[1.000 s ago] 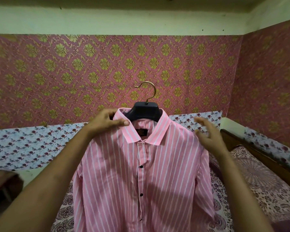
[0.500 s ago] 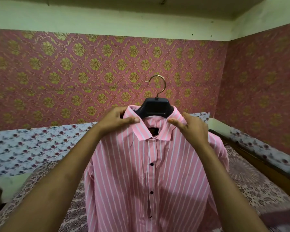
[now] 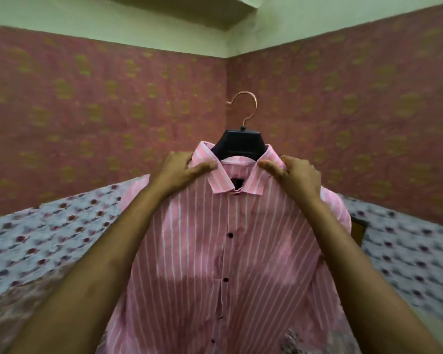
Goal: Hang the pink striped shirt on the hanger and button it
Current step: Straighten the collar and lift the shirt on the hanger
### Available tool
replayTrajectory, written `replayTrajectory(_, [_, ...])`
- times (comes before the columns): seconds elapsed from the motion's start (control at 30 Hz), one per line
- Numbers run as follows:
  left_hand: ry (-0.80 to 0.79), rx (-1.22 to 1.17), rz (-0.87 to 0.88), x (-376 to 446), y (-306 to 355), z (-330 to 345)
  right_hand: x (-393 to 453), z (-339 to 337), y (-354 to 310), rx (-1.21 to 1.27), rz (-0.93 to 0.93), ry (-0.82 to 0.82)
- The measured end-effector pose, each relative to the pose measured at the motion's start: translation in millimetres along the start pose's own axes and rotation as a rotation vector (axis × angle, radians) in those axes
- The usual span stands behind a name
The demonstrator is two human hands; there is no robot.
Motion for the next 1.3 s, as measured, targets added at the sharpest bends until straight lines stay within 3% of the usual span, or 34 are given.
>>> replayTrajectory(0.17, [-0.033, -0.078, 0.180, 22.6, 77.2, 50.9, -32.9, -84.8, 48.3, -0.179, 0.120, 0.096])
replayTrajectory(0.6, [-0.069, -0.284, 0.583, 2.5, 434.8, 122.8, -156.3, -385.9, 181.7, -0.514, 0.423, 0.347])
replayTrajectory(0.83, [-0.068, -0.372, 0.659, -9.7, 618.9, 147.4, -202.0, -539.0, 247.6, -0.646, 0.442, 0.398])
replayTrajectory(1.3, [-0.088, -0.506, 0.815, 11.2, 886.1, 219.7, -229.5, -725.5, 402.5, -0.797, 0.483, 0.543])
Point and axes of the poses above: each hand's wrist, its own x-axis towards the middle knuckle, its own z-axis out of the palm, y = z × x, the point moved 2 cm from there along x, towards the middle knuckle, and after that the axes turned 10 degrees about x, right-handed, at the moved point
